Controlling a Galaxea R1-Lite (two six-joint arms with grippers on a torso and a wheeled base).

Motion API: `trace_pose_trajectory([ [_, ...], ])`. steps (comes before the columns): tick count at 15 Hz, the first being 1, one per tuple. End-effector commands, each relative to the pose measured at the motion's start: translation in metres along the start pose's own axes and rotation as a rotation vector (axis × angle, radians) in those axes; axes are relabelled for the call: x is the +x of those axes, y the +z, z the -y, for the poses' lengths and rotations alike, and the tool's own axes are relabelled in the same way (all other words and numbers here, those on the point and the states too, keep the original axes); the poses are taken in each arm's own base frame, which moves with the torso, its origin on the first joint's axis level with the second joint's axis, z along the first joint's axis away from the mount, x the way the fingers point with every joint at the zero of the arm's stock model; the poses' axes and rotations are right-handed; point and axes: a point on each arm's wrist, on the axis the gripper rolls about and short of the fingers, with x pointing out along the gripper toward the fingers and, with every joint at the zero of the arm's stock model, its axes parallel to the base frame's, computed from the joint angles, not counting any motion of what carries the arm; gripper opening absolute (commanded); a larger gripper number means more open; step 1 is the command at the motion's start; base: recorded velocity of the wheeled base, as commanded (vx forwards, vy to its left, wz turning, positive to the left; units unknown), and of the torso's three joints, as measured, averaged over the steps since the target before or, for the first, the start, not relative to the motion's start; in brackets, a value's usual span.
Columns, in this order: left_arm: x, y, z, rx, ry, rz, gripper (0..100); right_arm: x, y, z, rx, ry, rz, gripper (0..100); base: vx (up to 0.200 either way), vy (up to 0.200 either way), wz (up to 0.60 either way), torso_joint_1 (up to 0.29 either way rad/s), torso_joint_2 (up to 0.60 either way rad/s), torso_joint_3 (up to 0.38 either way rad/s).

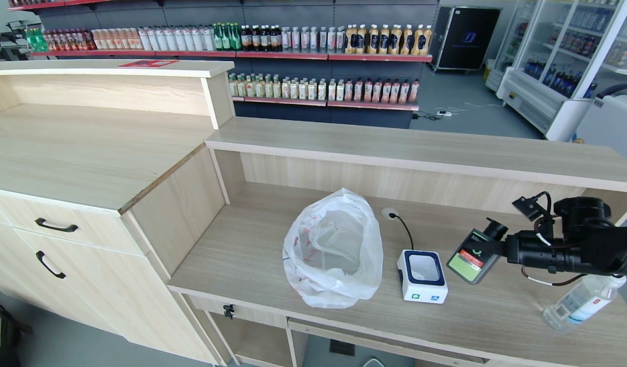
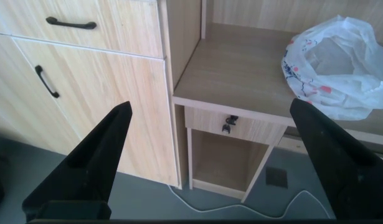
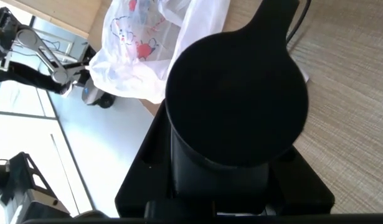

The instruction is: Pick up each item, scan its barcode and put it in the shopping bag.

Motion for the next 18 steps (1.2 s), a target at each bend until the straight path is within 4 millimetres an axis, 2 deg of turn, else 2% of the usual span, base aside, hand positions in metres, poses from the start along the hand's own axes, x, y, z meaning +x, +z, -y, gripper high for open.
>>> trace_pose_trajectory([
  [1,0.000,0.000,0.000,0.000,0.001,0.000,100,0.002,-0.002,0.002,0.005,0.001,-0.005,0,0.000,0.000,0.00,0.000,0.00,0.000],
  [5,0.000,0.000,0.000,0.000,0.001,0.000,100,0.003,-0.001,-0.001,-0.001,0.006,-0.004,0,0.000,0.000,0.00,0.000,0.00,0.000],
  [7,0.000,0.000,0.000,0.000,0.001,0.000,100,-0.003,0.008,-0.009,-0.039,0.004,0.018,0,0.000,0.000,0.00,0.000,0.00,0.000],
  [8,0.000,0.000,0.000,0.000,0.001,0.000,100,-0.013,0.018,-0.022,-0.084,0.000,0.042,0,0.000,0.000,0.00,0.000,0.00,0.000],
  [9,0.000,0.000,0.000,0.000,0.001,0.000,100,-0.029,0.034,-0.046,-0.205,-0.016,0.086,0,0.000,0.000,0.00,0.000,0.00,0.000],
  [10,0.000,0.000,0.000,0.000,0.001,0.000,100,-0.053,0.048,-0.081,-0.382,-0.053,0.139,0,0.000,0.000,0.00,0.000,0.00,0.000],
  [11,0.000,0.000,0.000,0.000,0.001,0.000,100,-0.064,0.050,-0.099,-0.444,-0.086,0.154,0,0.000,0.000,0.00,0.000,0.00,0.000],
  [12,0.000,0.000,0.000,0.000,0.001,0.000,100,-0.089,0.041,-0.138,-0.564,-0.220,0.155,0,0.000,0.000,0.00,0.000,0.00,0.000],
  [15,0.000,0.000,0.000,0.000,0.001,0.000,100,-0.121,0.010,-0.181,-0.622,-0.627,0.150,0,0.000,0.000,0.00,0.000,0.00,0.000],
  [18,0.000,0.000,0.000,0.000,0.001,0.000,100,-0.136,0.012,-0.200,-0.647,-0.832,0.217,0,0.000,0.000,0.00,0.000,0.00,0.000],
])
